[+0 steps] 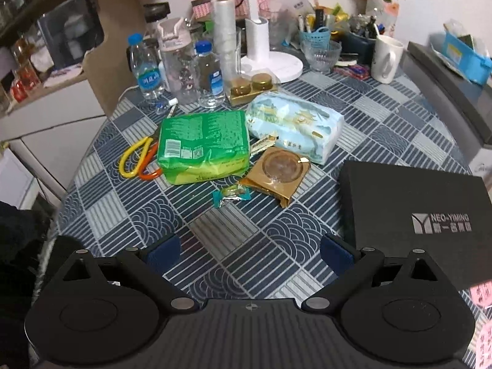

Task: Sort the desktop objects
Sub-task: 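Close the right gripper on the gold mooncake packet and lift it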

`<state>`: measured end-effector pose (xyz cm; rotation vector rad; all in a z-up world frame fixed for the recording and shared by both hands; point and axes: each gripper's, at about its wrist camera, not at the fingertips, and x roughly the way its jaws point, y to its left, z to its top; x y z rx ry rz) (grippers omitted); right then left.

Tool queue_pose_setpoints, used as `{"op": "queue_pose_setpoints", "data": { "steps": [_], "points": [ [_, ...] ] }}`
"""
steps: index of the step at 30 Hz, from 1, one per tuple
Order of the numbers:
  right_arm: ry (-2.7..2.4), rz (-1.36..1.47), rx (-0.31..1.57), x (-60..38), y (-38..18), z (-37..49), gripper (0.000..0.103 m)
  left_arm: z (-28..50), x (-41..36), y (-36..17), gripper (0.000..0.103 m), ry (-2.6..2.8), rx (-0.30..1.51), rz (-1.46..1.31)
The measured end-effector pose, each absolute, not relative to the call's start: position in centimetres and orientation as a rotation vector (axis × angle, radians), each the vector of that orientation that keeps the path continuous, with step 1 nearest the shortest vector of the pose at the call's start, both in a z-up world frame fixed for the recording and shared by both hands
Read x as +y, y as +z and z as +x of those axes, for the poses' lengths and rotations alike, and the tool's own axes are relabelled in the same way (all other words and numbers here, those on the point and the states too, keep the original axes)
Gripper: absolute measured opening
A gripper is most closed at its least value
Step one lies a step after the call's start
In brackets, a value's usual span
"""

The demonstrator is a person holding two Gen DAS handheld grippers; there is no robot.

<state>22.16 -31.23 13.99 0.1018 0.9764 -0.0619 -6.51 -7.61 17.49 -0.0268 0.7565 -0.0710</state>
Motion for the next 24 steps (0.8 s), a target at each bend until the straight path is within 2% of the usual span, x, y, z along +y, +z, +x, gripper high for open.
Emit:
{"op": "queue_pose_setpoints", "data": {
  "steps": [17,20,24],
  "points": [
    [-0.164,0.124,1.015,-32.5,8.4,30.3,0.098,-5.4,-8.0,16.1,0.083,-0.071,0.81,-0.033],
    [-0.209,0.127,1.019,-33.0,7.4,31.7,0.091,-5.1,-7.9,15.8,0.083,-0.063,0.819,-0.034],
    [-0.243,0.153,1.039,-33.8,5.9,33.6,0.089,-4.7,-7.6,15.4,0.083,-0.055,0.833,-0.052]
  ]
}}
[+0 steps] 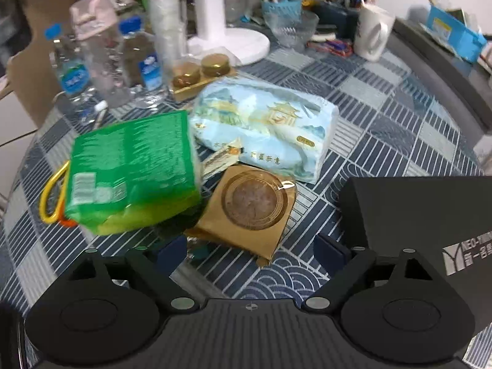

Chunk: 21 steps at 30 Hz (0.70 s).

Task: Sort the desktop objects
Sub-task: 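Close the right gripper on the gold mooncake packet and lift it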

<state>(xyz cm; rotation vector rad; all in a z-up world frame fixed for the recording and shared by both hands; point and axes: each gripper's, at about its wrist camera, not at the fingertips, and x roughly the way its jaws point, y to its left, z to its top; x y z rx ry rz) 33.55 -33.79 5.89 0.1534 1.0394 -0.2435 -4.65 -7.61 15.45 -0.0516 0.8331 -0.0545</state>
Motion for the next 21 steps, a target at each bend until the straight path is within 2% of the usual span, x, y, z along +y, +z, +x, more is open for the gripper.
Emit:
{"op": "queue_pose_setpoints", "data": {
  "steps": [17,20,21],
  "points": [
    [-0.292,0.277,1.055,-35.5,1.8,37.1,0.092,-3.3,-7.8,13.8,0.083,-0.043,0.884,-0.058],
    [-0.291,0.259,1.042,-35.2,1.4,37.3,0.09,-3.2,-7.8,13.6,0.083,-0.041,0.891,-0.054],
    [-0.291,0.25,1.035,-35.0,1.4,37.4,0.087,-3.1,-7.8,13.5,0.083,-0.039,0.894,-0.055]
  ]
}}
